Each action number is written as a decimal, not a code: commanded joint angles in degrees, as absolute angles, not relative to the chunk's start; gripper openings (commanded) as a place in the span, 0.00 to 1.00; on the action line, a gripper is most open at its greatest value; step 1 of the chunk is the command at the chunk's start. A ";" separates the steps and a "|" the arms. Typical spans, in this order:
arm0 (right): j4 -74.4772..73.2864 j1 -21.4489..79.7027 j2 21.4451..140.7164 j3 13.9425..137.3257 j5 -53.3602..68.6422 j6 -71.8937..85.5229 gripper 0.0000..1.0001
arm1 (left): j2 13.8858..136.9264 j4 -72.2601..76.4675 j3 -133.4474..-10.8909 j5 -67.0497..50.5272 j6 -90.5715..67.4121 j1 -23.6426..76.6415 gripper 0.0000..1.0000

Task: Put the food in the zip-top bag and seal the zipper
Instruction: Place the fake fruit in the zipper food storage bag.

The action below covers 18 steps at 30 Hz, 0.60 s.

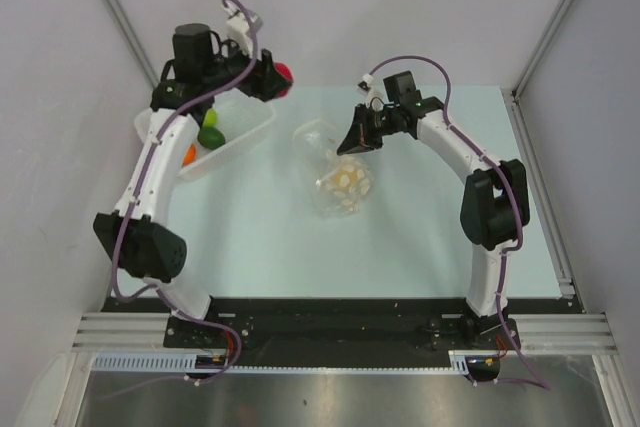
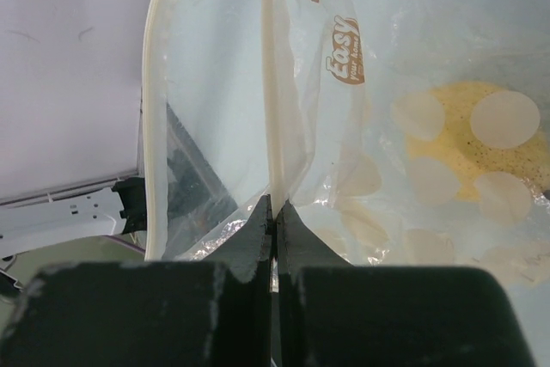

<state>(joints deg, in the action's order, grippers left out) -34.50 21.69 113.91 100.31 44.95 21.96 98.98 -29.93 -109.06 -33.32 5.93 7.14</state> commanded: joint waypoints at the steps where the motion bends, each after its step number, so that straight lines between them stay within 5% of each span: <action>1: -33.22 22.41 111.71 103.89 46.40 21.36 0.00 | 95.46 -29.63 -98.47 -41.12 1.85 14.76 0.44; 12: -31.82 23.12 109.78 102.83 49.22 21.00 0.00 | 97.11 -33.47 -92.63 -37.79 1.75 22.41 0.55; 18: -25.93 23.29 108.54 101.16 50.27 23.99 0.00 | 96.77 -42.01 -98.69 -44.27 5.63 21.10 1.00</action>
